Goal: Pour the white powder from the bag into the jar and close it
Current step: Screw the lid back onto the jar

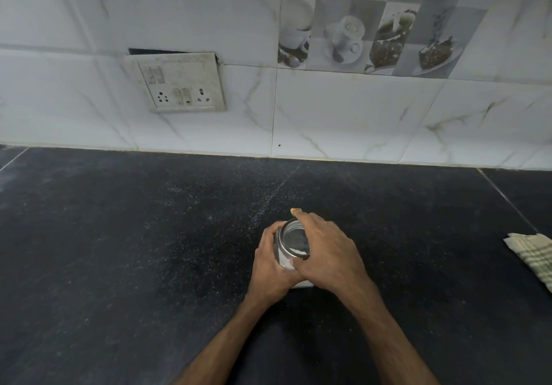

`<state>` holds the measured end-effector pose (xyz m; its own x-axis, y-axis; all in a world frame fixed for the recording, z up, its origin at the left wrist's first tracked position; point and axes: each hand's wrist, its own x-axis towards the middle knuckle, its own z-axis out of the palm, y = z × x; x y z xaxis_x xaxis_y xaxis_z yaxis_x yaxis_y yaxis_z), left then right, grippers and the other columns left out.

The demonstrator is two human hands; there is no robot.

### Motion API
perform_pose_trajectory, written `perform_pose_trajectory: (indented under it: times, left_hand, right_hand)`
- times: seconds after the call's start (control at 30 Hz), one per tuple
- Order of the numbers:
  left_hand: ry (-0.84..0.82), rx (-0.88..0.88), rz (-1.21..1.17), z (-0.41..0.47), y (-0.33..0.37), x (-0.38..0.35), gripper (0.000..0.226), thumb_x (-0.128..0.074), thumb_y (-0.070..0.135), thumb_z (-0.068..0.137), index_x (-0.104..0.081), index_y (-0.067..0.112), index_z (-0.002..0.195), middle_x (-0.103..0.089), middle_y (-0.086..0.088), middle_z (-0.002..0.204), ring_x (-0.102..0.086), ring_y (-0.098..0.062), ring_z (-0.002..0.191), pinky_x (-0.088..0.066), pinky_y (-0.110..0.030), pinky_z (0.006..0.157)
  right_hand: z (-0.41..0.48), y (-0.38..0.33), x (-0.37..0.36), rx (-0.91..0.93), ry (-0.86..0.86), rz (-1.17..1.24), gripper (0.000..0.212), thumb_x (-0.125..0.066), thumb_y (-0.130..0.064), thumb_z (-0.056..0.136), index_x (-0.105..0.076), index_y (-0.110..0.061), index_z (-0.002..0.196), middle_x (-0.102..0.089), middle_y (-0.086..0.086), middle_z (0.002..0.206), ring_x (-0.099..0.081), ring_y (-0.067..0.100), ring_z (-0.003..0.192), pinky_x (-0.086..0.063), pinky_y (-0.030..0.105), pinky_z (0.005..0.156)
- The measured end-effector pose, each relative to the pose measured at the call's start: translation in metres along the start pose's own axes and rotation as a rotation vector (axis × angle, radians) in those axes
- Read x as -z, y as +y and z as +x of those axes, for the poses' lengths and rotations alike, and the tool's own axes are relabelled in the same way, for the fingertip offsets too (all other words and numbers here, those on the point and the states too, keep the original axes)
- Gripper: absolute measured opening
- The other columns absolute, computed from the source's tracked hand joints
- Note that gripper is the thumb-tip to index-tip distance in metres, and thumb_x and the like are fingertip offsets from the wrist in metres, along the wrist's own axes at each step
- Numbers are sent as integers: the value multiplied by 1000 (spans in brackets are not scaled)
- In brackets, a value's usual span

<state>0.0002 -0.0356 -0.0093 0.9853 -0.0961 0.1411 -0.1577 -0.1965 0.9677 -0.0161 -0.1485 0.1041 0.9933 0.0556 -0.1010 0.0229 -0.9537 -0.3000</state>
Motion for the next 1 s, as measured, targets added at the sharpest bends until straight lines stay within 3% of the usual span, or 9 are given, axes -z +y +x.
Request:
perform_pose_trajectory:
  times: [0.1,0.2,0.27,0.4,0.53,0.6,0.73,0.87,1.0]
  left_hand:
    - [-5,4,-1,0,-1,0,92,-90,43,53,-43,29,132,-58,12,127,-60,-7,118,-52,-38,100]
    - [0,4,2,0,0,0,94,-91,45,53,-43,28,132,-59,11,127,-61,-8,117,-53,-39,99]
    - [0,0,2,1,-2,0,97,-92,45,52,-43,27,133,-59,10,128,-60,-9,118,-53,-39,99]
    - [-8,-4,-4,1,-4,0,95,-92,43,53,-43,29,133,-58,9,129,-61,-12,119,-53,-42,98]
    - [-2,-2,-7,1,-1,0,94,-92,43,53,-44,28,133,-59,11,127,-61,-6,117,-53,-34,98]
    - [-2,-6,-17,0,-1,0,94,-91,42,54,-44,26,133,-59,11,127,-61,-5,116,-53,-31,97]
    - [-9,-22,-10,0,0,1,89,-90,41,54,-43,37,129,-58,12,127,-60,-6,117,-51,-25,96]
    - [2,-31,-18,1,0,0,89,-92,37,54,-45,33,129,-59,10,126,-61,-8,117,-52,-28,97]
    - [-6,-34,-14,1,-3,1,89,-93,33,54,-43,40,127,-59,12,127,-60,-7,117,-52,-27,97]
  right_hand:
    - [1,-1,-1,-78,40,-40,102,-73,-60,74,-15,-31,152,-42,2,146,-44,23,132,-46,41,98]
    - [0,0,1,-15,-14,-6,104,-74,-51,77,-8,-35,155,-30,-2,156,-36,22,139,-43,43,103]
    - [-1,-1,2,9,-20,-16,101,-76,-42,80,-9,-35,154,-34,-5,154,-39,21,136,-43,41,102]
    - [0,-2,0,-76,10,-48,108,-74,-62,72,-11,-32,154,-39,3,146,-41,24,132,-46,41,98]
    - [-4,-2,8,24,-56,-29,103,-73,-36,82,-2,-37,156,-22,0,160,-26,22,144,-41,42,106]
    - [-4,-5,7,54,-37,-36,101,-72,-30,83,-3,-36,156,-33,-2,154,-35,20,137,-43,38,102]
    - [3,-1,3,-11,20,-56,107,-73,-54,78,-3,-34,156,-38,4,144,-39,23,131,-46,38,99]
    - [2,4,3,9,-58,15,100,-73,-43,82,-6,-36,155,-33,1,155,-34,22,141,-41,41,107]
    - [0,0,1,-120,-5,-38,107,-65,-73,72,-13,-31,155,-46,4,143,-47,23,129,-45,39,98]
